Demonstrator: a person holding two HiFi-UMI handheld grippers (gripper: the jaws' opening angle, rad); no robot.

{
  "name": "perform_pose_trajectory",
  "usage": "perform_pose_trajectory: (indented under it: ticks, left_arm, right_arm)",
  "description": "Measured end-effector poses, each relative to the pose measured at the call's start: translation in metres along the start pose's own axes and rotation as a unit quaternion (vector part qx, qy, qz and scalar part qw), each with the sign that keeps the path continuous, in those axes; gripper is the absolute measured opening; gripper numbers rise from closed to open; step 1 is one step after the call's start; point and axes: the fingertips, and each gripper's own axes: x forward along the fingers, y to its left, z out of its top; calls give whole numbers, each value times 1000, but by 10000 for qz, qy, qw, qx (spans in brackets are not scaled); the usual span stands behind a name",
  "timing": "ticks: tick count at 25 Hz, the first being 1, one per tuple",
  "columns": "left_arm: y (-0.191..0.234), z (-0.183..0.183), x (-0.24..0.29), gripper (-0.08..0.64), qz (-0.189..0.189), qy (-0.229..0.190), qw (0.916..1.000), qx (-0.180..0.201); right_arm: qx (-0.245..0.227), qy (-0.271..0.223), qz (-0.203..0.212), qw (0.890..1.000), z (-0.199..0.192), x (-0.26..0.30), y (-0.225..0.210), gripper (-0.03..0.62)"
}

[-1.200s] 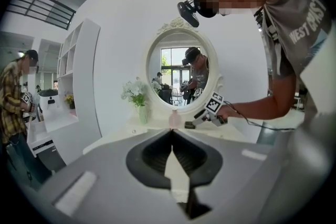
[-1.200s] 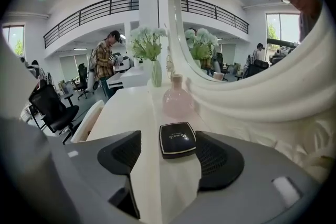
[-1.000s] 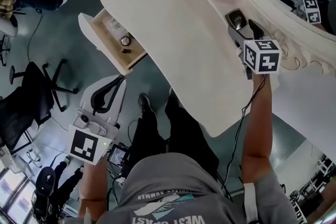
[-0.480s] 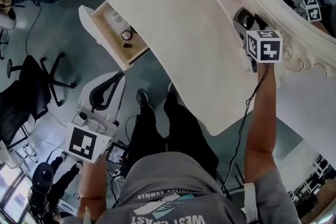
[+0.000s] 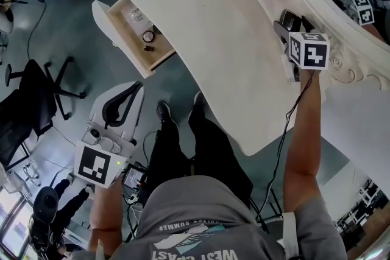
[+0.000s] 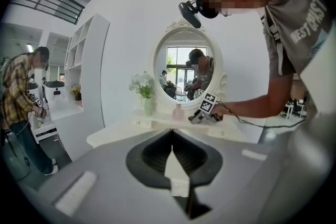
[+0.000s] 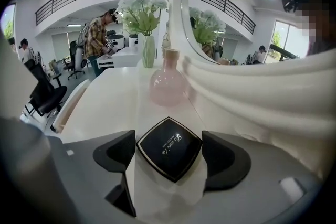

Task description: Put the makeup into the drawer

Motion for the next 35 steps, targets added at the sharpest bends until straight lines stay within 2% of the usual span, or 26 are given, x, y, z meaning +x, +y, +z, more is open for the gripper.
perform_pose_trajectory:
  ticks: [4,9,35]
  left_arm:
    - [1,-3,-1,2,-3,-9,10000,-22]
    - [4,-4,-4,2,7,-15,10000,-31]
    - [29,-10,-34,2,182,-122,9997,-122]
  right_arm:
    - [349,-78,-41,9994,-4,-1,0,392]
    - [440,-127,-157,9988,-6,-2,1,383]
    - [217,-430,-109,9988,26,-25,37,372]
